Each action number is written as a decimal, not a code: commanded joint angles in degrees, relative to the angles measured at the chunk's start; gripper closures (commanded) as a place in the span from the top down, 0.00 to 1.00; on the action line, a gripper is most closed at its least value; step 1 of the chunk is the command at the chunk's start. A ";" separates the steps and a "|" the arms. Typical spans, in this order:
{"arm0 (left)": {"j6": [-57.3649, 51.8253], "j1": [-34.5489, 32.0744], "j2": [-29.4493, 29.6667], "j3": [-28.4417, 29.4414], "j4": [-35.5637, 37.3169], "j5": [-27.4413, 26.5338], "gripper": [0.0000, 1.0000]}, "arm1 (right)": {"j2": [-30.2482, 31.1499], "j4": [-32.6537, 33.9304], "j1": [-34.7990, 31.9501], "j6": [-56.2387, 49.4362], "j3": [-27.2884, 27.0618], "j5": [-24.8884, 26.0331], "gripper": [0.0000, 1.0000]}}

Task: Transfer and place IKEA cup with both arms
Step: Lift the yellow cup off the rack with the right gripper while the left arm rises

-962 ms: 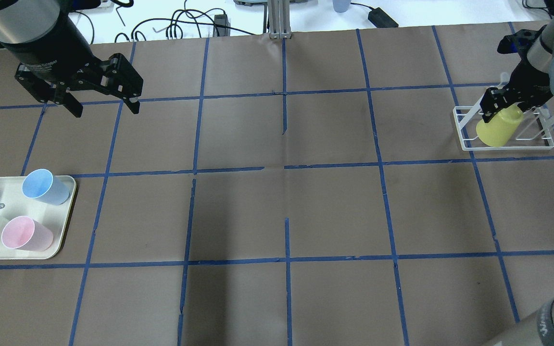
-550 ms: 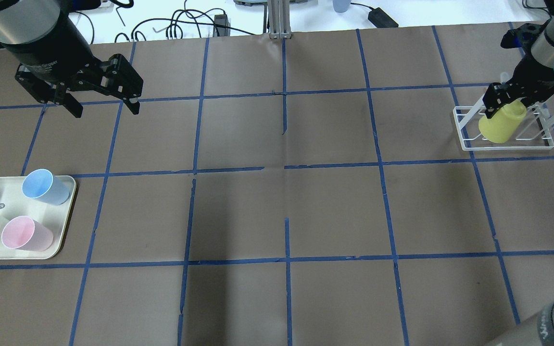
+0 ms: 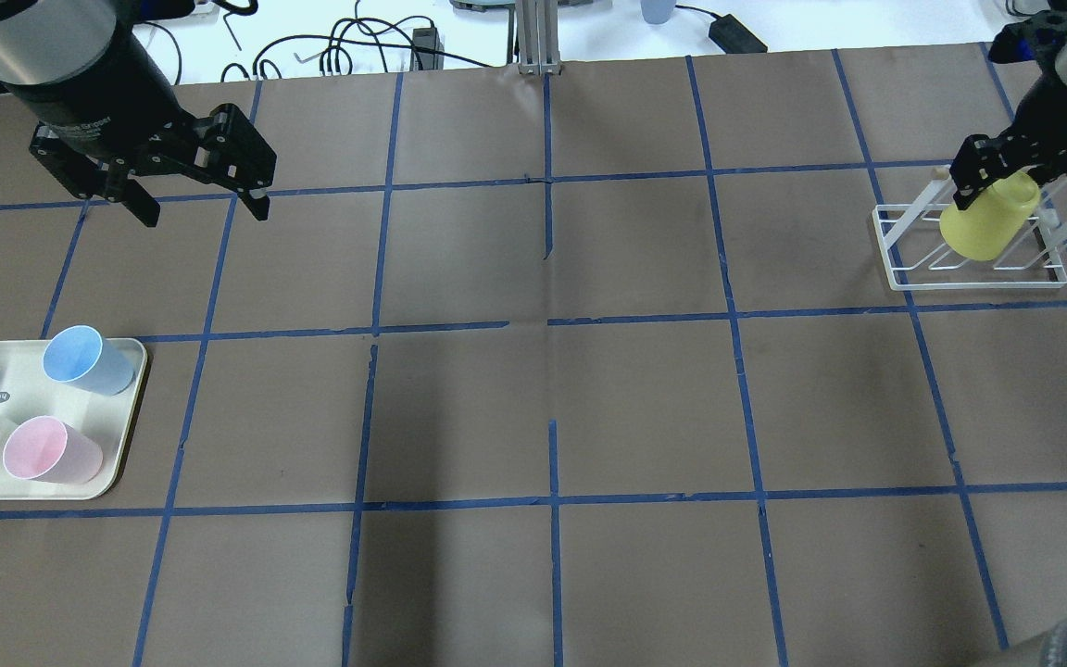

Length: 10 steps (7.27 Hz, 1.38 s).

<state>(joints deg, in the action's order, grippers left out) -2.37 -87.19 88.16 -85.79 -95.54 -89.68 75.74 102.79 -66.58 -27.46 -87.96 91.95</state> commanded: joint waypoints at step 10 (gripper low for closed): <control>-22.04 19.76 -4.13 -6.46 -11.08 35.56 1.00 | 12.85 -28.67 -6.72 10.15 4.55 -21.41 0.45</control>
<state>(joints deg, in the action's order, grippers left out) -20.16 -70.71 84.87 -88.89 -105.25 -62.24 88.04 76.93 -73.07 -17.93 -83.40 76.72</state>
